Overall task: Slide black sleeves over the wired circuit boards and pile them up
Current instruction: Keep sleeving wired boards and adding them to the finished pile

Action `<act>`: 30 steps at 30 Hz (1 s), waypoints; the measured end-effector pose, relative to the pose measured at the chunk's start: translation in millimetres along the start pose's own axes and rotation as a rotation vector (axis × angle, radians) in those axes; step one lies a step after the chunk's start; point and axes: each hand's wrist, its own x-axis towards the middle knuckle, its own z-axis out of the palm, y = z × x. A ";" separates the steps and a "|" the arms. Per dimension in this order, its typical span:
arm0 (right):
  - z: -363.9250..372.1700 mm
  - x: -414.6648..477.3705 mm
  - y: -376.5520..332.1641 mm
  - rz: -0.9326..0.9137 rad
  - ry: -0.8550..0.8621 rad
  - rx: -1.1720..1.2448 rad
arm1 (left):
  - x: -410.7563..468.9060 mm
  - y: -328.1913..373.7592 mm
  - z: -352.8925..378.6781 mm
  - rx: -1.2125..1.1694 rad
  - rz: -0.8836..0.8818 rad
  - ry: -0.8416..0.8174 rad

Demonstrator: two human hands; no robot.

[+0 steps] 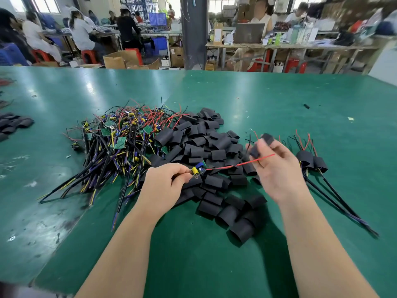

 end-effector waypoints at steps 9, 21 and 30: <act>10.3 -6.4 -7.1 0.123 -0.145 0.404 | 0.1 -1.3 -9.6 -0.003 -0.008 -0.268; 7.1 -6.3 -10.4 0.152 -0.177 0.331 | 1.1 1.1 -13.7 -0.063 -0.030 -0.204; 5.4 -11.5 -15.6 0.239 -0.239 0.312 | 1.1 1.2 -15.8 -0.099 -0.051 -0.146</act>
